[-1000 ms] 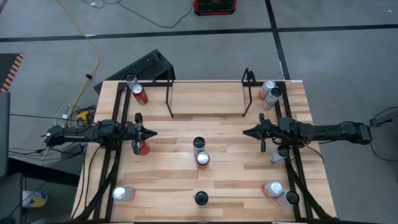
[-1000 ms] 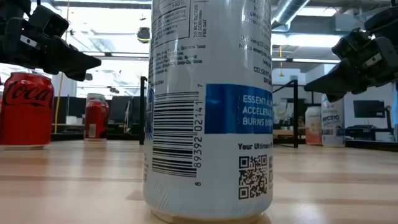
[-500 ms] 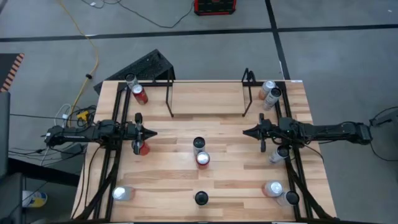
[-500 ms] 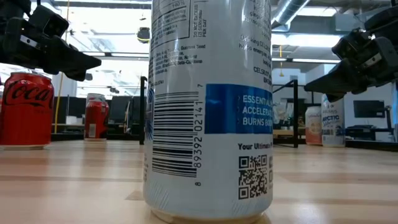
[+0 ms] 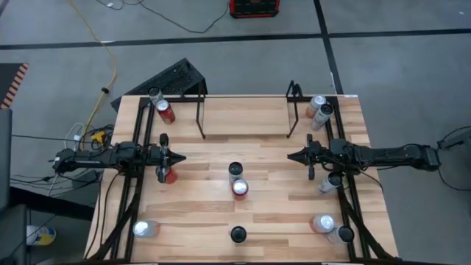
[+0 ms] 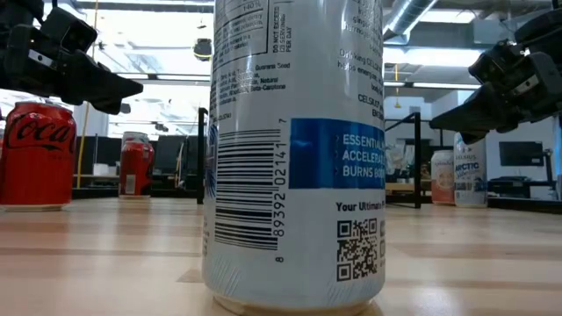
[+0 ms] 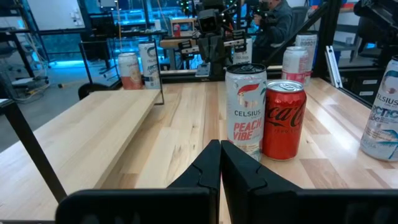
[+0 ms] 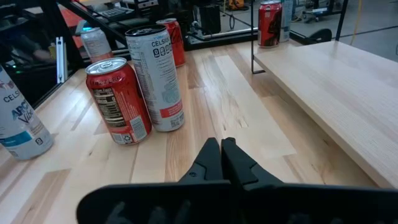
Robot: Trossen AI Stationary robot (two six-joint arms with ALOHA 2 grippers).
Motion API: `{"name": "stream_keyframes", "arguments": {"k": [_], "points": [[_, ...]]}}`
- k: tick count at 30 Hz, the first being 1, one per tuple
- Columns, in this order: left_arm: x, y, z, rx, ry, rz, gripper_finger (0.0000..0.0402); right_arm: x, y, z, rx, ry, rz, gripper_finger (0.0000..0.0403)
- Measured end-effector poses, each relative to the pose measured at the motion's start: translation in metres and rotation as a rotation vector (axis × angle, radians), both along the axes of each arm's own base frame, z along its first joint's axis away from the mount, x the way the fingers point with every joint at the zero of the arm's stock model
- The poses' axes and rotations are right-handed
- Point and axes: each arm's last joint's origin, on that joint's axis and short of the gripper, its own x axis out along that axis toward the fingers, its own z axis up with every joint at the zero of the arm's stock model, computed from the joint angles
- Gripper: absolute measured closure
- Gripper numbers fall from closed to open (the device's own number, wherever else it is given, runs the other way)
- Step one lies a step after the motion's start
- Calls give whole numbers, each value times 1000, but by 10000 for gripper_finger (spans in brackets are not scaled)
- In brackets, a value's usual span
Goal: Place canned beverage on shelf
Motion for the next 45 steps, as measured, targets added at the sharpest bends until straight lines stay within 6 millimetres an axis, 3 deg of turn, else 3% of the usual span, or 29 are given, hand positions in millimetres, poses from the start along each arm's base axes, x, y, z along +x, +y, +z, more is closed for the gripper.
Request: {"name": "stream_keyframes", "arguments": {"k": [35,45], "points": [[0,0,0,3,0,5,401,0,0,0,0,0,0,403],[0,0,0,-161,-13,-5,401,0,0,0,0,0,0,403]]}}
